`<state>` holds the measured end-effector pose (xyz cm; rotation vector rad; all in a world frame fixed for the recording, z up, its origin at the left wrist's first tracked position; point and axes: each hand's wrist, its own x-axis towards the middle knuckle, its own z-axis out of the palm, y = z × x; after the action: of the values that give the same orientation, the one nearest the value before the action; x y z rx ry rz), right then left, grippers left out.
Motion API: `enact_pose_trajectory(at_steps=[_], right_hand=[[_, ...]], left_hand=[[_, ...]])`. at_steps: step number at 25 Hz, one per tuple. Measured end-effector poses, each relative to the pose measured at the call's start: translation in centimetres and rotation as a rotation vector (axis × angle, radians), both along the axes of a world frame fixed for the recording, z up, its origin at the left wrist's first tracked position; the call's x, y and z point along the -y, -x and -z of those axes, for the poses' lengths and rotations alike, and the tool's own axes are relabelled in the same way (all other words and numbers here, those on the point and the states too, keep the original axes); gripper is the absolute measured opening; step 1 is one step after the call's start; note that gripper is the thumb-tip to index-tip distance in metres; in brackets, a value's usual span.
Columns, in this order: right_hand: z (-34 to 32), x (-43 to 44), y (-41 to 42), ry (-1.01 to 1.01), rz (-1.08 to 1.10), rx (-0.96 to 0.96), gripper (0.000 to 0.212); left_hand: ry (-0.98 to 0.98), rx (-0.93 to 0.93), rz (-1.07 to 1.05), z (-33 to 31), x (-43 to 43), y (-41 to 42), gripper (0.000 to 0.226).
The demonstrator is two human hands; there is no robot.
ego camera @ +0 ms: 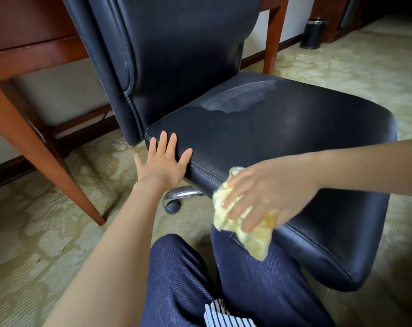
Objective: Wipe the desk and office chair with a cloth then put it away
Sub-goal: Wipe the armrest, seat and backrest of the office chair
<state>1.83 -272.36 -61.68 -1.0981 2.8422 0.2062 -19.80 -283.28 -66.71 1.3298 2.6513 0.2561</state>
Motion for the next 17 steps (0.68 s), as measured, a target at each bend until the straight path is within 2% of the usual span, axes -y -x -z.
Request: enact_pose_trajectory(at_steps=[4,10,13,17], right_hand=[[-0.2,-1.1,1.7,-0.005,0.247,0.054,0.040],[0.9,-2.1,1.8,0.255,0.583,0.066,0.044],[1.9,-1.3,0.4,0.332,0.628,0.004,0.045],[1.7,-0.6,-3.7,0.294,0.620,0.085,0.045]], left_hand=[[-0.016,0.004,0.000,-0.1,0.1,-0.1,0.065],[-0.014,-0.020,0.010,-0.2,0.3,0.0,0.065],[-0.020,-0.021,0.010,-0.2,0.4,0.0,0.066],[0.001,-0.039,-0.001,-0.3,0.4,-0.3,0.066]])
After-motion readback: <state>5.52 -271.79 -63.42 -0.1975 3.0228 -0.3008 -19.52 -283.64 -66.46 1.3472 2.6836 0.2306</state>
